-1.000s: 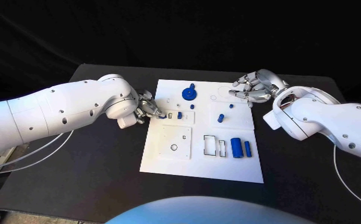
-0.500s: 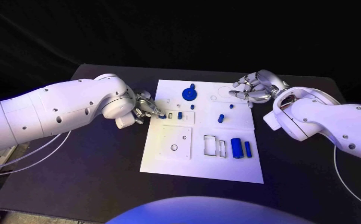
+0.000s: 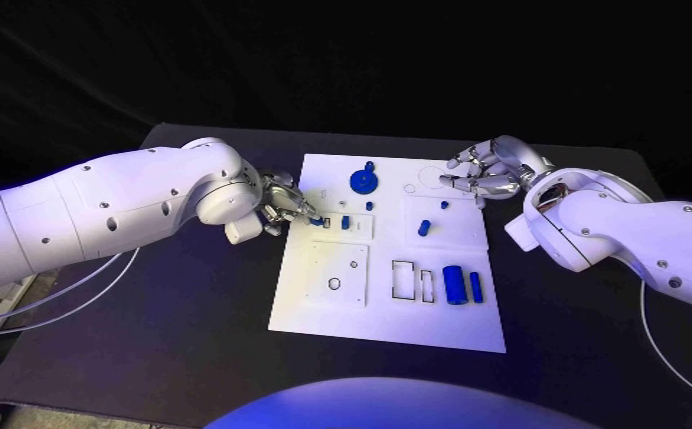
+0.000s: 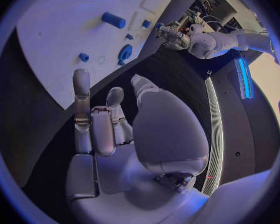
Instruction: Assemble the parts on the task board
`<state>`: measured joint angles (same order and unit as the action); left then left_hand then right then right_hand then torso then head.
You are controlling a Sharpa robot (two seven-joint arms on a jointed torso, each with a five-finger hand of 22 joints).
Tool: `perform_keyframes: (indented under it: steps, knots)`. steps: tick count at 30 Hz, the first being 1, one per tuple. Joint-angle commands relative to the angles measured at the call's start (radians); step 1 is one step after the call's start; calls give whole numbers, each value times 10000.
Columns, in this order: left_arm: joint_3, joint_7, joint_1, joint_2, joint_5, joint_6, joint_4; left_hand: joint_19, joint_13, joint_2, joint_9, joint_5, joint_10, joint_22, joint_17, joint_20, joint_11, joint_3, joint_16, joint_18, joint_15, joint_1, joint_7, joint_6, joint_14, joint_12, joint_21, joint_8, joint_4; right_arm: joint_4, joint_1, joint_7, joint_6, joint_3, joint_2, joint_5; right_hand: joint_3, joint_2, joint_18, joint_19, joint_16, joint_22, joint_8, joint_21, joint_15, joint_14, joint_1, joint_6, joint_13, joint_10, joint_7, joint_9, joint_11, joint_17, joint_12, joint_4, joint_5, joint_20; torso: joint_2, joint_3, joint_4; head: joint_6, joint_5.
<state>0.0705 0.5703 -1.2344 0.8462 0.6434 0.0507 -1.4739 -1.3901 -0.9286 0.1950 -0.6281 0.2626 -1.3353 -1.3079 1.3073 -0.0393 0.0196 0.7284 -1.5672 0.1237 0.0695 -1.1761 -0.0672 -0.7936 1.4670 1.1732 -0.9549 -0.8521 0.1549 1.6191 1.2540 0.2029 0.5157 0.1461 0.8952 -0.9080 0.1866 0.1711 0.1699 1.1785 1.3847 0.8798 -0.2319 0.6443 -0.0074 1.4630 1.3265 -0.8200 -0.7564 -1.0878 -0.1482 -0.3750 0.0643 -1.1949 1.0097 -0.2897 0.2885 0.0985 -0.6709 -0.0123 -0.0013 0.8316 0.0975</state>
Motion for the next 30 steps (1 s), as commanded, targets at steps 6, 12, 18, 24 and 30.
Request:
perform_keyframes:
  steps: [6,12,18,24,30]
  knots:
    - [-15,-157,-171,-370,347,462,195,-71,-314,142,-214,2468,-315,-650,2634,146,90,1460,-36,-122,148,440,205,-562,1038,199,-263,51,-2115,0,-10,-60,-54,0,-19,-75,81,2,124,-53,-50,-14,-43,-23,-13,-47,-70,60,5,60,6,9,-6,9,44,-4,51,-8,-5,-1,-8,1,-17]
    - [-17,112,-446,-693,968,1046,409,-110,-512,160,-479,3513,-433,-826,2634,197,124,1363,-36,-144,189,652,252,-737,1038,300,-463,18,-2332,0,-10,-60,-45,0,-26,-75,87,0,125,-55,-47,-19,-51,-35,-13,-45,-77,59,14,61,7,8,-7,0,47,-4,54,-8,-4,-6,-10,1,-6]
    - [-16,350,-714,-1030,1834,1959,693,-115,-549,147,-634,3856,-453,-897,2634,219,137,1373,-36,-149,210,698,268,-777,1038,311,-521,0,-2457,-5,-10,-62,-36,0,-37,-75,87,0,125,-55,-47,-19,-51,-35,-13,-45,-77,59,14,61,7,8,-7,0,47,-4,54,-8,0,-5,-2,8,-2]
    - [-15,493,-855,-1352,2692,3241,954,-112,-520,133,-683,3951,-442,-924,2634,224,137,1383,-36,-152,213,686,271,-791,1038,287,-540,8,-2518,-9,-11,-65,-29,0,-40,-75,87,0,125,-55,-47,-19,-51,-35,-13,-45,-77,59,14,61,7,8,-7,0,47,-4,54,-8,-8,4,-6,25,-4]
    - [-7,618,-949,-1740,3046,4222,1399,-109,-506,119,-695,3967,-439,-930,2634,224,136,1385,-36,-153,213,675,271,-791,1038,277,-541,16,-2534,-17,-11,-66,-22,0,-57,-75,87,0,125,-55,-47,-19,-51,-35,-13,-45,-77,59,14,61,7,8,-7,0,47,-4,54,-8,-4,3,8,57,14]
